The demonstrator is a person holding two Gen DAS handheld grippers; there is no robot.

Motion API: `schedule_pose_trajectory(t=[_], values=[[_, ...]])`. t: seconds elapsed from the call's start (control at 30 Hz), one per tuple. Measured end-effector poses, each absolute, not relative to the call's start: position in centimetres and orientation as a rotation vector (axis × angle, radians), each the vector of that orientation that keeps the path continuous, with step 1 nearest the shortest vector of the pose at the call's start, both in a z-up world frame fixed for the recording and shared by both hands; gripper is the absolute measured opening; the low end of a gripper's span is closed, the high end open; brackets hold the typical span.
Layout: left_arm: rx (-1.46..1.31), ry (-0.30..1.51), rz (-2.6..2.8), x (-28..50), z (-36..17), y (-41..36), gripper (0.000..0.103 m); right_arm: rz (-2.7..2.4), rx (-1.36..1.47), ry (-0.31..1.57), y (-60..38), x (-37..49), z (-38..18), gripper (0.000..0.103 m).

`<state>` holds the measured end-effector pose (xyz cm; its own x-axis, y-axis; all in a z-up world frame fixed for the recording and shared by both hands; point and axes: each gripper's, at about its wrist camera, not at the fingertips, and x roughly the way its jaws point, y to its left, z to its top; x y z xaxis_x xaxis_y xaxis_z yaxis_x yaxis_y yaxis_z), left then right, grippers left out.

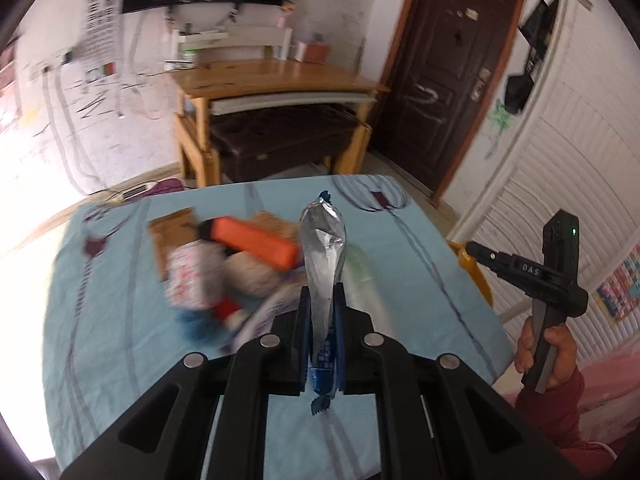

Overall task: Collect trash
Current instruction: 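Carry both held wrappers from the table over the orange bucket, then open the left tool and the right tool to drop the wrappers into the bucket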

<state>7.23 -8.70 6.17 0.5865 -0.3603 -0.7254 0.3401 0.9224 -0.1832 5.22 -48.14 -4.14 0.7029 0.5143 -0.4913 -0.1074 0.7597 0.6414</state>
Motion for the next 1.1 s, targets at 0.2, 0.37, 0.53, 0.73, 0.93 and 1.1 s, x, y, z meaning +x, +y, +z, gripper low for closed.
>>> schedule_pose_trajectory(t=[0.2,0.37,0.53,0.73,0.93,1.1], values=[[0.003,0.907,-0.576,10.2,7.0,-17.2,0.006,0.196,0.62,0.696,-52.9,5.4,-5.8,0.006],[0.017,0.97,-0.66,12.9,6.3,-26.3,0.006,0.117,0.672,0.711,-55.9,5.5,-8.0,0.006],[0.082,1.061,-0.643,14.7,2.2,-34.3,0.006,0.089,0.693,0.655,-58.3,4.1,-7.5,0.006],[0.038,1.135,-0.611,17.0,-2.2,-38.5,0.023,0.114,0.74,0.649,-59.3,4.3,-8.1,0.006],[-0.012,1.185,-0.603,18.2,-4.1,-38.4,0.097,0.153,0.734,0.689,-58.3,5.4,-9.2,0.006],[-0.082,1.196,-0.57,18.4,-3.4,-35.9,0.097,0.159,0.699,0.776,-57.1,6.7,-10.8,0.006]])
